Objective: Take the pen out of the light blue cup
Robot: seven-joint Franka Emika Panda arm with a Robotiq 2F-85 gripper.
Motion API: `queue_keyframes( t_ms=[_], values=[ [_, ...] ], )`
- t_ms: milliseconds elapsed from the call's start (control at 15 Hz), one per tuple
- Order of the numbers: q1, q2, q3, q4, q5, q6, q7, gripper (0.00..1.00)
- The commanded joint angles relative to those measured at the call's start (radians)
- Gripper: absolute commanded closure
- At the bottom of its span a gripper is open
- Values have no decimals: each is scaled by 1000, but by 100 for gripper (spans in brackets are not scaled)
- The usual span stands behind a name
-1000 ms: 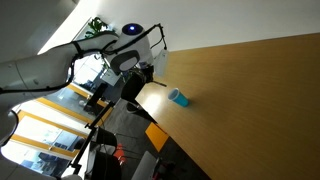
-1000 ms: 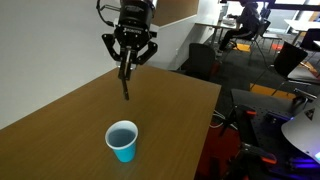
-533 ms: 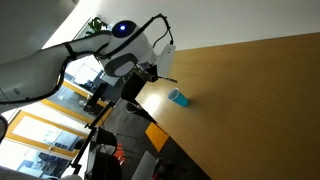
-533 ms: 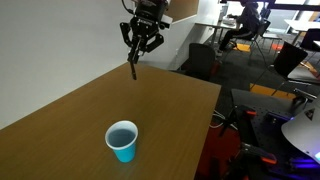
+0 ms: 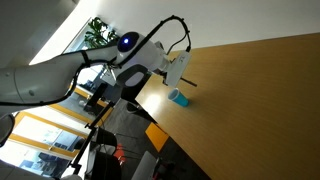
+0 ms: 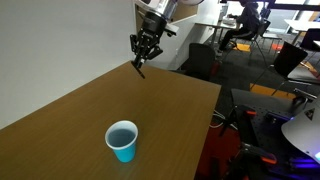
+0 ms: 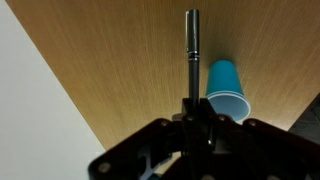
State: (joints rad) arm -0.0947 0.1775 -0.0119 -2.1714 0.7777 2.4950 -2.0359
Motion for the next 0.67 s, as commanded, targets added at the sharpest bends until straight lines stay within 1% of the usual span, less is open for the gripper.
queue_keyframes(
  t_ms=[0, 133, 333, 600],
  values=[
    [20, 53, -12, 2, -116, 104, 210, 97],
    [17, 87, -13, 5, -206, 131, 342, 97],
    [3, 125, -3, 15, -332, 117, 515, 97],
    [-8, 162, 8, 38, -459, 86, 684, 97]
  ],
)
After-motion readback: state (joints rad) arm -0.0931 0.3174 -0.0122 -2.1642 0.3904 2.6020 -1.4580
